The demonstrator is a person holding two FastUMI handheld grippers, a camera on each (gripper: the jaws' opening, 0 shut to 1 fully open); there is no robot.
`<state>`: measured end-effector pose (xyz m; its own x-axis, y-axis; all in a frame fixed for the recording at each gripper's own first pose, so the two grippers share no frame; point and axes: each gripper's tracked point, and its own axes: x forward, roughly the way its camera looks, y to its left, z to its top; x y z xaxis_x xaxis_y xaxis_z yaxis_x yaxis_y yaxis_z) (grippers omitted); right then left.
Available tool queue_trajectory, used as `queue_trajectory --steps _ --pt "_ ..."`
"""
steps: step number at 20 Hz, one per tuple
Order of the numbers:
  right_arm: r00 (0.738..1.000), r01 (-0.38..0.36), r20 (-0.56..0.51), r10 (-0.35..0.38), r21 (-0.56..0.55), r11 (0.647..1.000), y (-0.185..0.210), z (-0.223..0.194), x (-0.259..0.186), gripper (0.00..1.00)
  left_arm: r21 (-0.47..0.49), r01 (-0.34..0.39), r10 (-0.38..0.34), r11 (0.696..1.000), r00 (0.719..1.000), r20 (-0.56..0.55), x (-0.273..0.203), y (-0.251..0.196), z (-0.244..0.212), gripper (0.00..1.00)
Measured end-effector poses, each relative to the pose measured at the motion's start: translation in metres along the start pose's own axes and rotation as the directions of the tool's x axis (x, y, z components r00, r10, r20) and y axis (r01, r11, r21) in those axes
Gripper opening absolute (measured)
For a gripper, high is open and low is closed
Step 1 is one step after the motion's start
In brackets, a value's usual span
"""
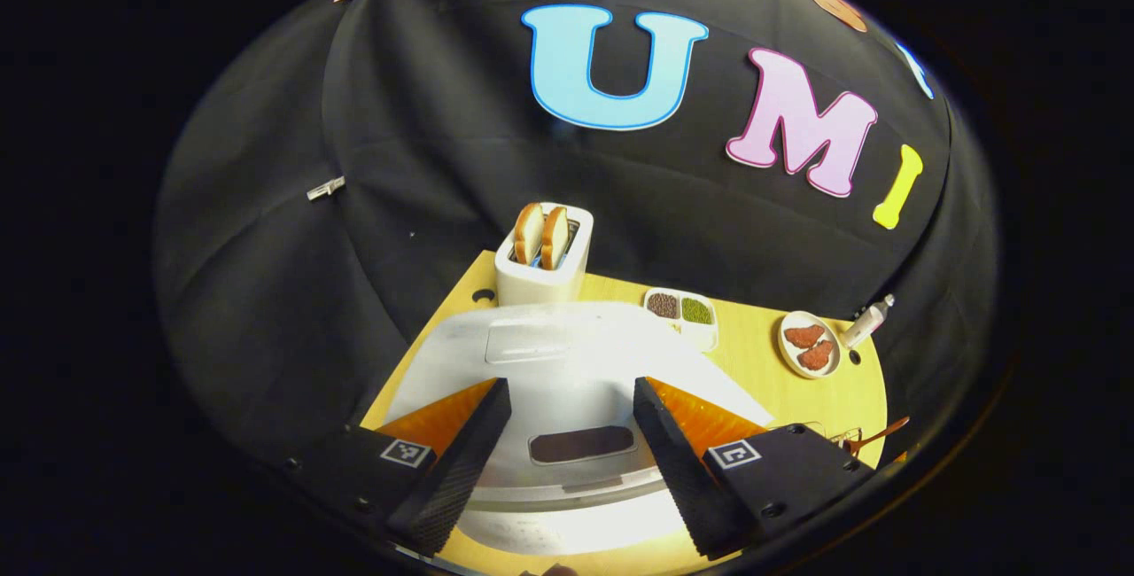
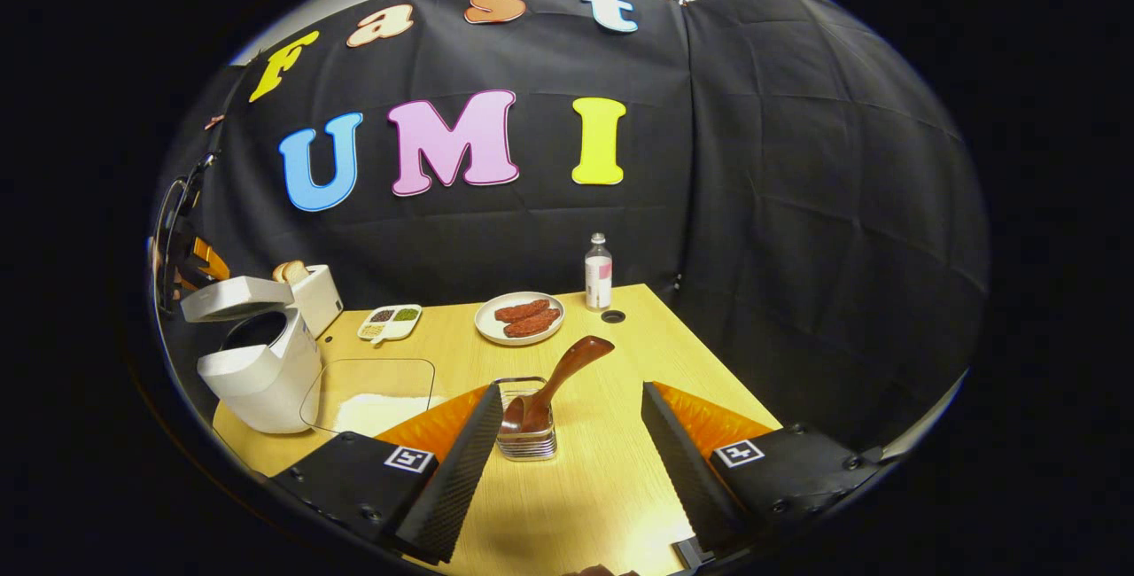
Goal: Close the left gripper, press the button to open the rice cooker; take a wooden spoon from the chopstick holder with the right hand, scoop a spoonful of rice and pour it into the rice cooker, then put the wooden spoon back into the chopstick holder.
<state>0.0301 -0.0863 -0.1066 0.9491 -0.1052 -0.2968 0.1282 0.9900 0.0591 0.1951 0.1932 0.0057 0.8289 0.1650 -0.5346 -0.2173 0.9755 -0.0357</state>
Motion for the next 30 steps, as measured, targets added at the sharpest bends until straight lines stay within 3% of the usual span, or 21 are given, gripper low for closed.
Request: queue_trajectory --steps 11,23,27,30 --pt "0.999 -0.014 -0.036 0.013 -0.016 1.000 0.001 -0.017 -0.005 0.99 0.067 -0.055 0.059 0.996 0.996 -0.059 0.025 -0.001 -0.072 0.99" --pt "0.997 -0.043 -0.060 0.041 -0.023 0.999 0.013 -0.029 -0.006 0.99 0.083 -0.055 0.057 0.995 0.998 -0.018 0.027 -0.003 -0.074 1.00" --pt "0.997 -0.076 -0.036 0.075 -0.028 0.997 0.028 -0.016 -0.001 0.99 0.039 -0.044 0.040 0.998 0.993 0.109 -0.001 -0.010 -0.049 0.96" --pt "0.995 -0.099 -0.006 0.098 -0.039 0.994 0.040 0.003 0.003 0.99 0.083 -0.064 0.039 0.995 0.962 0.271 -0.044 -0.017 -0.016 0.96"
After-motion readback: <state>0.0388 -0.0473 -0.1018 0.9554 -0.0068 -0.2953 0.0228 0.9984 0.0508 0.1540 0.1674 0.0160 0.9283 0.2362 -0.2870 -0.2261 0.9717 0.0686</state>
